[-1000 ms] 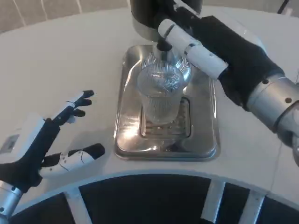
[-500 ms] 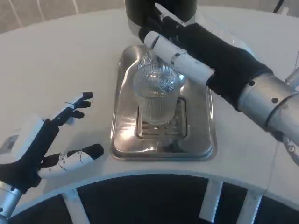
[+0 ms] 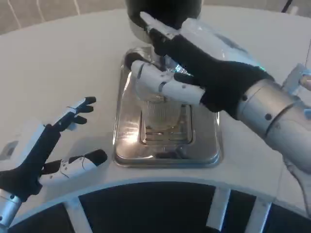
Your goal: Grasp the cup under the faucet to collect the drink, then remove the cup.
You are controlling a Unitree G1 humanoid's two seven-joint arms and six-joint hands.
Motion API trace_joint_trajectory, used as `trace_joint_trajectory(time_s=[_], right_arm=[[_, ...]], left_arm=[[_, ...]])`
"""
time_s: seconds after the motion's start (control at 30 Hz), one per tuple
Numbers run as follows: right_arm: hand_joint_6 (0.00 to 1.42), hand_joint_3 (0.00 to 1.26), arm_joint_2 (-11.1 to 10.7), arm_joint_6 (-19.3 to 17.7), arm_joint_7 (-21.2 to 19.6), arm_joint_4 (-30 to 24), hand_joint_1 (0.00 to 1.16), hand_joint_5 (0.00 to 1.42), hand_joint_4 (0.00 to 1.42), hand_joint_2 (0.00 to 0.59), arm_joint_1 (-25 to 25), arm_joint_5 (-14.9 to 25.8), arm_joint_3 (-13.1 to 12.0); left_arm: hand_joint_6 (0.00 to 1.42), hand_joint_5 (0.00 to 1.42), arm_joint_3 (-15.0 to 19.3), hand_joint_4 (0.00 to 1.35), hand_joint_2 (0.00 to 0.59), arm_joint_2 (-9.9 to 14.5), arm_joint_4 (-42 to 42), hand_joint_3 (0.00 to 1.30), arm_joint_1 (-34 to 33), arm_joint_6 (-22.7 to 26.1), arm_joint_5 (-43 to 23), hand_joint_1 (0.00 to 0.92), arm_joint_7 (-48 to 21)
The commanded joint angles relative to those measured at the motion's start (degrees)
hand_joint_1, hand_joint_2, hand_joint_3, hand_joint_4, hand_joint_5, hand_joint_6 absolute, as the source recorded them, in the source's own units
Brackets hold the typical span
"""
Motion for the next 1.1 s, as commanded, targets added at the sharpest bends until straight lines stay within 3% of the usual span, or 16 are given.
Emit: trace_joint_trajectory(time_s=[0.03,0.17,0.3,0.43,0.7,1.1], right_arm=[[0.00,0.00,-0.31,-5.44,2.94,-1.65,0.00,0.00,0.00,0.465,0.00,-2.03,3.42],[0.00,0.00,-0.26,-7.23,3.62,-1.86,0.00,0.00,0.00,0.465,1.90,-3.90,3.05],[0.00,0.00,0.03,-7.92,4.08,-1.86,0.00,0.00,0.00,0.470,2.92,-4.53,2.03],[0.00,0.00,0.52,-8.18,4.67,-1.86,0.00,0.00,0.00,0.476,3.55,-5.00,1.43],[0.00,0.00,1.46,-7.60,6.09,-2.55,0.00,0.00,0.00,0.483,4.05,-6.62,0.77],[0.00,0.00,2.45,-7.13,7.99,-3.38,0.00,0.00,0.00,0.505,4.93,-8.58,0.00]], left_arm=[[0.38,0.33,0.50,0.22,0.074,0.43,0.24,0.19,1.19,0.36,-0.97,0.064,-1.01],[0.38,0.33,0.63,0.22,0.074,0.03,-0.41,0.19,1.41,0.66,-1.26,0.064,-1.33],[0.32,0.24,0.68,0.01,0.026,-1.40,-3.78,0.00,1.94,3.66,-2.49,0.138,-2.28],[0.25,0.19,0.51,0.00,0.017,-2.93,-6.75,0.00,1.88,6.25,-3.17,0.201,-2.86],[0.22,0.18,-1.29,0.00,0.021,-7.01,-8.53,0.00,-0.66,10.02,-1.93,0.238,-3.40],[0.15,0.16,-2.72,0.00,0.019,-10.76,-5.78,0.00,-2.81,10.45,-0.11,0.290,-0.31]])
